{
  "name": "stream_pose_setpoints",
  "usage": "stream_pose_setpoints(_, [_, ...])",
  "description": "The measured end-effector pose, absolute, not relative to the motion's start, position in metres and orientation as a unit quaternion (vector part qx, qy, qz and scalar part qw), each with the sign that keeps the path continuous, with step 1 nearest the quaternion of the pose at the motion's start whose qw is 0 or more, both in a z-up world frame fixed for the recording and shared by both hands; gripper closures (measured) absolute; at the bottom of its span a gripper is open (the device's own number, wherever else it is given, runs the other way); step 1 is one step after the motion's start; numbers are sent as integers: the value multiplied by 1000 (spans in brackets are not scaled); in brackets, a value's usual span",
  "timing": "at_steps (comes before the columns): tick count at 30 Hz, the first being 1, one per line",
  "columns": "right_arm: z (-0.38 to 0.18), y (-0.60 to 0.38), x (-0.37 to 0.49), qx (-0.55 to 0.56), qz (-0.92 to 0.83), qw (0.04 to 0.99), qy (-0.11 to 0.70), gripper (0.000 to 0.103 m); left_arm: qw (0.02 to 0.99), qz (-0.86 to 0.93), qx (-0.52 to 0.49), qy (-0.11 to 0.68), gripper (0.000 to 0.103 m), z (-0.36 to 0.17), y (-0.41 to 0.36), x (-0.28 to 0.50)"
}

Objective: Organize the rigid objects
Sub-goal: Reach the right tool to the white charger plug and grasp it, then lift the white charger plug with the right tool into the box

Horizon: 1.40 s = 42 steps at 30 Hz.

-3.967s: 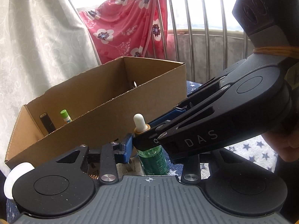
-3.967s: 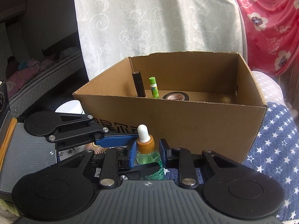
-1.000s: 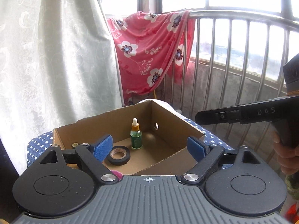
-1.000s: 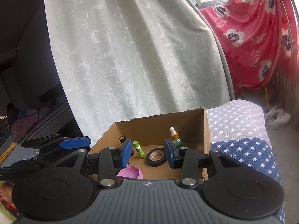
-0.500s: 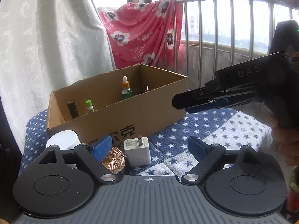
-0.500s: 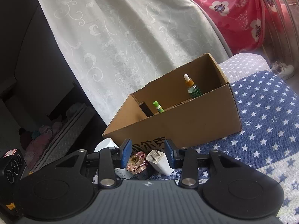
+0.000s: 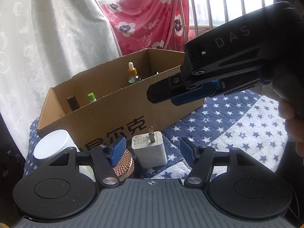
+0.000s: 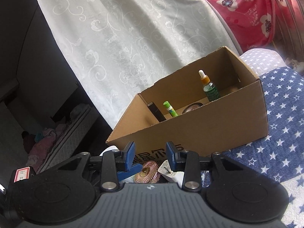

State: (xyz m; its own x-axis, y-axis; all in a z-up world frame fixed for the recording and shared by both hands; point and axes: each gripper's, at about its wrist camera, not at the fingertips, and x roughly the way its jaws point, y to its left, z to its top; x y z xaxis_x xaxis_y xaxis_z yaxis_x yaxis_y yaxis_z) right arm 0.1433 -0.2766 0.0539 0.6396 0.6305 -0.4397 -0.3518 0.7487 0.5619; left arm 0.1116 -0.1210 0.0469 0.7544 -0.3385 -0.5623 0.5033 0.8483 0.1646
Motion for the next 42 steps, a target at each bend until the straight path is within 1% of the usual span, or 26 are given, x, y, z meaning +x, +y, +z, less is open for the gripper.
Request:
stream_pose_setpoints(3, [38, -272, 154, 201, 263, 879, 344, 66, 920, -229, 149, 282, 44, 41, -121, 119])
stream_pose_setpoints(6, [27, -270, 162, 210, 268, 869, 358, 68, 919, -229, 152, 284, 45, 38, -121, 122])
stream_pose_setpoints(15, [11, -263, 175, 226, 277, 855, 376, 68, 916, -228, 165, 285, 45, 34, -123, 129])
stream_pose_setpoints(17, [9, -261, 176, 223, 276, 855, 379, 70, 915, -228, 169, 286, 46, 32, -124, 131])
stream_pose_setpoints(22, [8, -259, 177, 212, 277, 858, 377, 71, 916, -229, 169, 285, 46, 31, -124, 132])
stream_pose_setpoints(31, [8, -268, 172, 197, 269, 864, 376, 74, 917, -253, 167, 260, 45, 34, -127, 119])
stream_pose_setpoints(36, [9, -267, 174, 189, 274, 865, 377, 74, 917, -245, 168, 267, 46, 31, -130, 125])
stream_pose_setpoints(40, [9, -263, 178, 181, 286, 861, 379, 74, 917, -236, 165, 276, 47, 31, -128, 129])
stream_pose_setpoints(42, [9, -260, 179, 175, 289, 862, 379, 73, 918, -231, 167, 277, 50, 30, -126, 130])
